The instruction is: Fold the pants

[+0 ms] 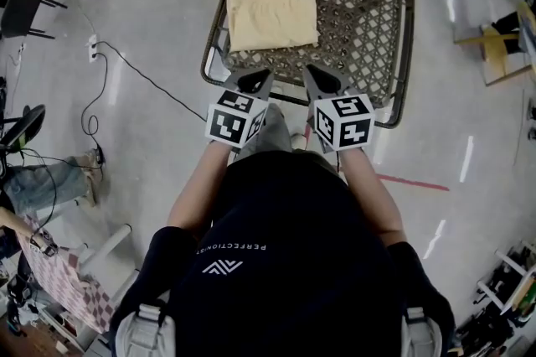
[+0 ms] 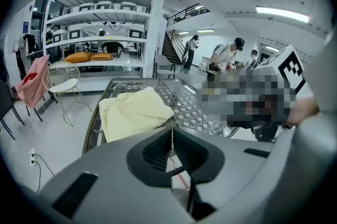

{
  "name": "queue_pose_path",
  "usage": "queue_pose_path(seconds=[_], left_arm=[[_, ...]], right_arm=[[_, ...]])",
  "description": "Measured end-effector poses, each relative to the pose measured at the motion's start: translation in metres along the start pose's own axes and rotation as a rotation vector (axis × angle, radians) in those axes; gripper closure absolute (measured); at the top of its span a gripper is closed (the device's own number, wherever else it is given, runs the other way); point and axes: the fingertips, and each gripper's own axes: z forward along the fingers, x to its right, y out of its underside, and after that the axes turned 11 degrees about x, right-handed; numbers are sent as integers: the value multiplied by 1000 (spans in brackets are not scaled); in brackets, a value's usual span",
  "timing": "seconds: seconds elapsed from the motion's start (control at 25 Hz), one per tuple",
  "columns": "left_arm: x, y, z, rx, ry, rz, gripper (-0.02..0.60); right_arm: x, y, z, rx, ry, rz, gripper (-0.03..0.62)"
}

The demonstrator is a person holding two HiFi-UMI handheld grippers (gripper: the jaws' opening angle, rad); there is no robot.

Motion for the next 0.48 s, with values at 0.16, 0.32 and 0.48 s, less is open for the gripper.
queue_pose_path(seconds=[0.16, 0.32, 0.48], left_arm=[[7, 0, -4, -6, 0, 1, 565], [30, 6, -1, -21, 4, -2, 565], [51, 18, 2, -29, 12, -1, 565]], right_arm=[[-1, 1, -7, -4, -4, 3, 554], [6, 9, -27, -6, -12, 45, 554], [12, 20, -43, -11, -14, 30, 554]])
